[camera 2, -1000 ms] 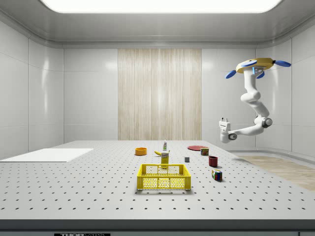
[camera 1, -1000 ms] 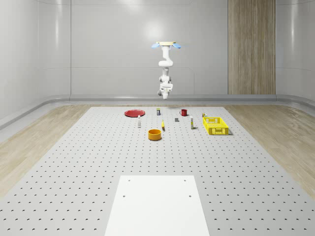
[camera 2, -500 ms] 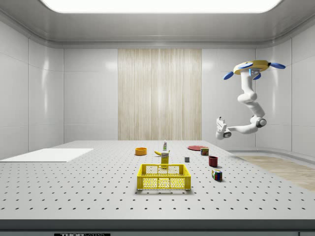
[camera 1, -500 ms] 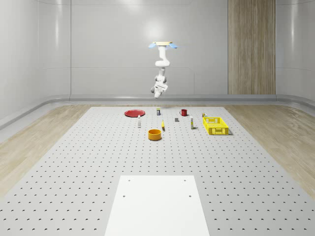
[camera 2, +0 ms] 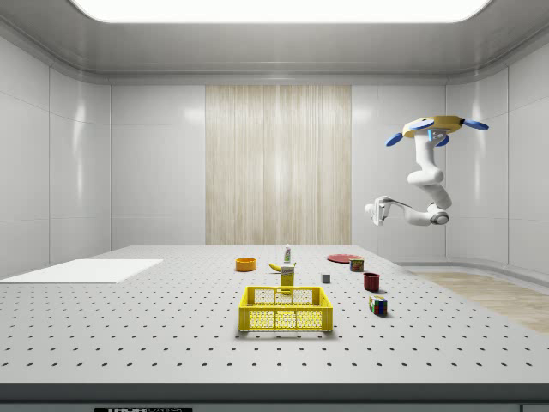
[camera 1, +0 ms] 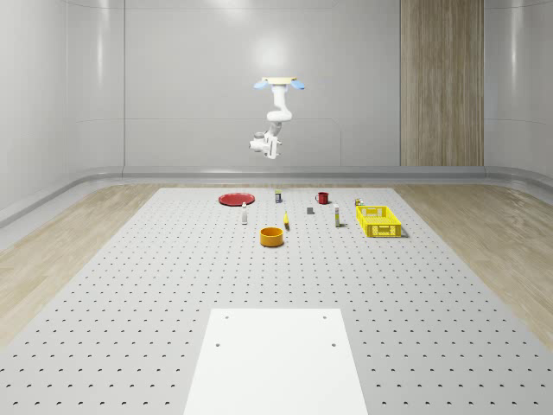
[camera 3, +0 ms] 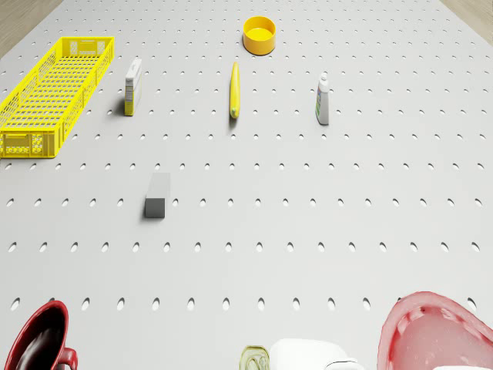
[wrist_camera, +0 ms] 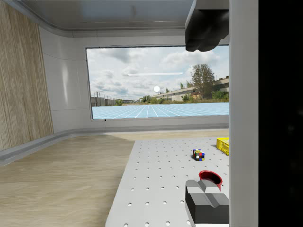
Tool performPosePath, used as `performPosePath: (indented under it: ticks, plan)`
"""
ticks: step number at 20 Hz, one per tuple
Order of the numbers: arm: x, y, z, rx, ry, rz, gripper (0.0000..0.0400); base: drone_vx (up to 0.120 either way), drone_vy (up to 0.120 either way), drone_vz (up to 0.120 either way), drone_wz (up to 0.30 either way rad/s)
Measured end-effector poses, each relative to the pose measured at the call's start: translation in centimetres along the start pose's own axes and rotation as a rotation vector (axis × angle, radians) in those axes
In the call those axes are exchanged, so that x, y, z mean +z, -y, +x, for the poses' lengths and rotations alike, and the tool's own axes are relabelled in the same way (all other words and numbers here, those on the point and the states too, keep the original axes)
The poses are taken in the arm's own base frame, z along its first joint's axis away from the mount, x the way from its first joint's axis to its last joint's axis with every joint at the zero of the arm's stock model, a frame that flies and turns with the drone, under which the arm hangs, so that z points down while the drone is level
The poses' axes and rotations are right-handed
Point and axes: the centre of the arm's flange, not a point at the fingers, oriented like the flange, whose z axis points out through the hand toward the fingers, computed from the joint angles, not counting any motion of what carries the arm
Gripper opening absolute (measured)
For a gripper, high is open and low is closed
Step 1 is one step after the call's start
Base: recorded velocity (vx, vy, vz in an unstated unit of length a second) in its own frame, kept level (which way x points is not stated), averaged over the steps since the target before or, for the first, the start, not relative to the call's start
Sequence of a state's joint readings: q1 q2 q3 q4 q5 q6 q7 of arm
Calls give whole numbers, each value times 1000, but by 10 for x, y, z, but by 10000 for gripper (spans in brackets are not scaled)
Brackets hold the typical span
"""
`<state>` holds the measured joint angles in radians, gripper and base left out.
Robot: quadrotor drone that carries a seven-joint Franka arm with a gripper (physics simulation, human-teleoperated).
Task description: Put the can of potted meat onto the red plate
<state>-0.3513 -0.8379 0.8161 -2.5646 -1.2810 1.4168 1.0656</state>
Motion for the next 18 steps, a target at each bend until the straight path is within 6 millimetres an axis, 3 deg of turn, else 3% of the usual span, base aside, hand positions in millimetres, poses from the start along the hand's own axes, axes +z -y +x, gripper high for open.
performPosePath:
  ticks: [3,7,10,15,18]
  plan:
    - [10,30,-30,-10,-314,-316,400,0,-120,-120,0]
    - [32,51,-52,-20,-589,-589,400,0,-120,-120,0]
    - [45,58,-60,-25,-707,-704,400,40,-107,-107,0]
    - [57,63,-65,-30,-807,-799,400,120,0,-8,0]
    - [60,64,-66,-32,-836,-826,400,13,0,-120,0]
